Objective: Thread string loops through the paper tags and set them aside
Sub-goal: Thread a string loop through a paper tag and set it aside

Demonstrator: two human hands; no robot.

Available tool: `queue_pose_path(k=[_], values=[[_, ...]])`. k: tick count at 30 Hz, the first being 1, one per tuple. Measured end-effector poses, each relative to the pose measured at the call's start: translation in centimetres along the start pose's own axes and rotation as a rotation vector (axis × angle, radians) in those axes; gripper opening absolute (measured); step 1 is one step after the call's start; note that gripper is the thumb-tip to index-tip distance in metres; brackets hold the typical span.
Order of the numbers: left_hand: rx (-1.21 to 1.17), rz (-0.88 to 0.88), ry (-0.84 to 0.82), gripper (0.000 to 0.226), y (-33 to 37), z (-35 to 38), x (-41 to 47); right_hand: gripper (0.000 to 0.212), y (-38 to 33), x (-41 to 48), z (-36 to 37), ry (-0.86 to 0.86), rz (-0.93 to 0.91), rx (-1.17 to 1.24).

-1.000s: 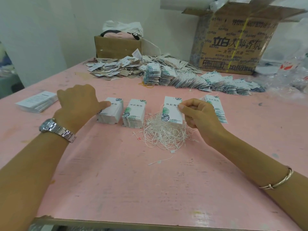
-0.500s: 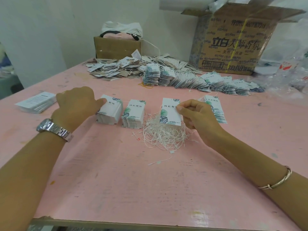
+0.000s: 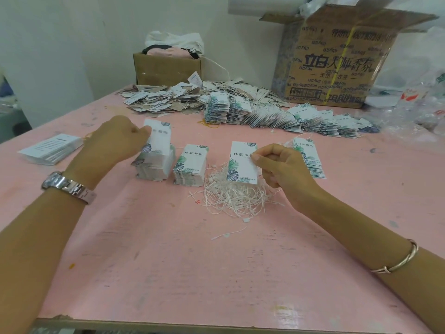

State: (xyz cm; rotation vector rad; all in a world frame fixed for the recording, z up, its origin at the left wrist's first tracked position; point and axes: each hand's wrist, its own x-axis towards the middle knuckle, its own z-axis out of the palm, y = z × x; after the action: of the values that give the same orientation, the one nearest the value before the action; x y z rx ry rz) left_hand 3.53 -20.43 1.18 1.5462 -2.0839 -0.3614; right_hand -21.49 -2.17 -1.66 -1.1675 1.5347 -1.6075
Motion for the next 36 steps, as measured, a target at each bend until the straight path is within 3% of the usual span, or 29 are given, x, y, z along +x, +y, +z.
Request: queue_pose_path(k=[2,4,8,16,21,26,36], values=[[-0.269,0.093,-0.013,0.049,1.1,0.2,-0.7,0.005,-0.1,-0.1,0.0,0.001,-0.016,-0.016],[-0.542,0.122,-0.066,0.035,2.5,0.7,-1.9,0.004,-0.2,-0.3,0.1,0.003,-0.043,-0.046],[-0.789,0.119,-0.162,0.018,4.5,2.9,-4.1,0.004,-0.4,-0.6,0.3,-0.016,-0.092,-0.068],[-0.87,0.244,-0.114,0.017,6.3,4.4,-6.5,0.003,-1.2,-1.0,0.2,-0.103,-0.184,0.021],[-0.901,0.291,-0.17,0.018,7.0,4.8,-7.6,0.006,-1.3,-1.4,0.5,-0.15,-0.255,0.033],[-0.92,0.323,-0.1,0.016,7.4,5.0,-8.0,0.006,-1.3,-1.5,0.4,-0.167,-0.297,0.015],[-0.996,0.279,-0.051,0.009,7.7,5.2,-8.6,0.006,-0.8,-1.4,0.3,-0.202,-0.365,-0.049]])
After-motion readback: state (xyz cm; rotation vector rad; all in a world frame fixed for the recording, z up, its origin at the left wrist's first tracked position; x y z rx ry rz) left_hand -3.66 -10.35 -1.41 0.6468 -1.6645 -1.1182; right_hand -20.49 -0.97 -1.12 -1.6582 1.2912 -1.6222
